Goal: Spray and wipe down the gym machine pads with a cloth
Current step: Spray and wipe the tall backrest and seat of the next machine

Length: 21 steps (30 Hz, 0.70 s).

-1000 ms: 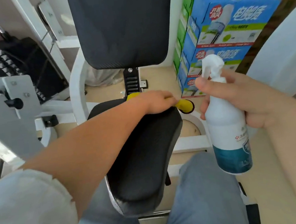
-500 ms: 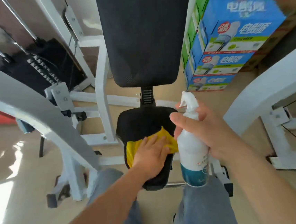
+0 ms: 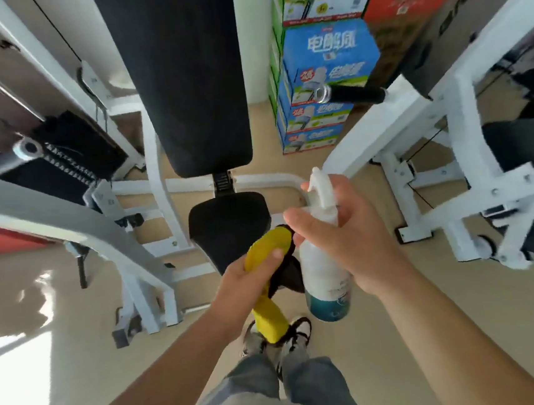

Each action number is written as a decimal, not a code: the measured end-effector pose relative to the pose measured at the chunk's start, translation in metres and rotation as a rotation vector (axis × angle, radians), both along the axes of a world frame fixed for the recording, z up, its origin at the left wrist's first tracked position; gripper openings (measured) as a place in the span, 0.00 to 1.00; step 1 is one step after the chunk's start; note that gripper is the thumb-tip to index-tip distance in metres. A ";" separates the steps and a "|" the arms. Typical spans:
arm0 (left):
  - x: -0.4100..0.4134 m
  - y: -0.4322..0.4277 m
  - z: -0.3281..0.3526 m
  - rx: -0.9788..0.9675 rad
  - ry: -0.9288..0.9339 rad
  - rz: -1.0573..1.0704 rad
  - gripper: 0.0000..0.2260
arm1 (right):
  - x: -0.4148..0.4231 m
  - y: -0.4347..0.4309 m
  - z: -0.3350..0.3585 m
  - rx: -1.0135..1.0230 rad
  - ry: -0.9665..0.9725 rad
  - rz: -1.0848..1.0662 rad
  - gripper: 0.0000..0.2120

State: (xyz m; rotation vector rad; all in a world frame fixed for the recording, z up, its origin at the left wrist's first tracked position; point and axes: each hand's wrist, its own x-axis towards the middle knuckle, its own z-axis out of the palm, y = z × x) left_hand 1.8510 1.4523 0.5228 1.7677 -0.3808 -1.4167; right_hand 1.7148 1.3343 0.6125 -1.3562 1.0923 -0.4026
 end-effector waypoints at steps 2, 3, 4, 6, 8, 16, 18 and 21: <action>-0.016 -0.010 0.028 -0.058 0.017 -0.015 0.08 | -0.027 0.005 0.013 -0.004 -0.039 -0.118 0.27; -0.026 -0.015 0.037 -0.069 0.048 0.003 0.09 | -0.039 0.006 0.017 0.002 -0.045 -0.148 0.26; -0.041 -0.020 0.043 -0.074 0.089 0.004 0.10 | -0.057 0.008 0.023 0.003 -0.044 -0.177 0.23; -0.078 -0.035 0.057 -0.089 0.188 -0.045 0.11 | -0.100 0.009 0.033 0.017 -0.062 -0.274 0.21; -0.114 -0.047 0.066 -0.100 0.253 -0.110 0.14 | -0.140 0.010 0.037 0.029 -0.055 -0.338 0.21; -0.331 -0.095 0.070 -0.039 0.152 -0.418 0.07 | -0.362 0.018 0.018 0.068 0.008 -0.642 0.29; -0.402 -0.108 0.073 -0.062 0.169 -0.455 0.10 | -0.432 0.021 0.023 0.075 0.001 -0.705 0.26; -0.499 -0.121 0.083 -0.080 0.225 -0.501 0.12 | -0.522 0.025 0.034 0.084 0.016 -0.767 0.21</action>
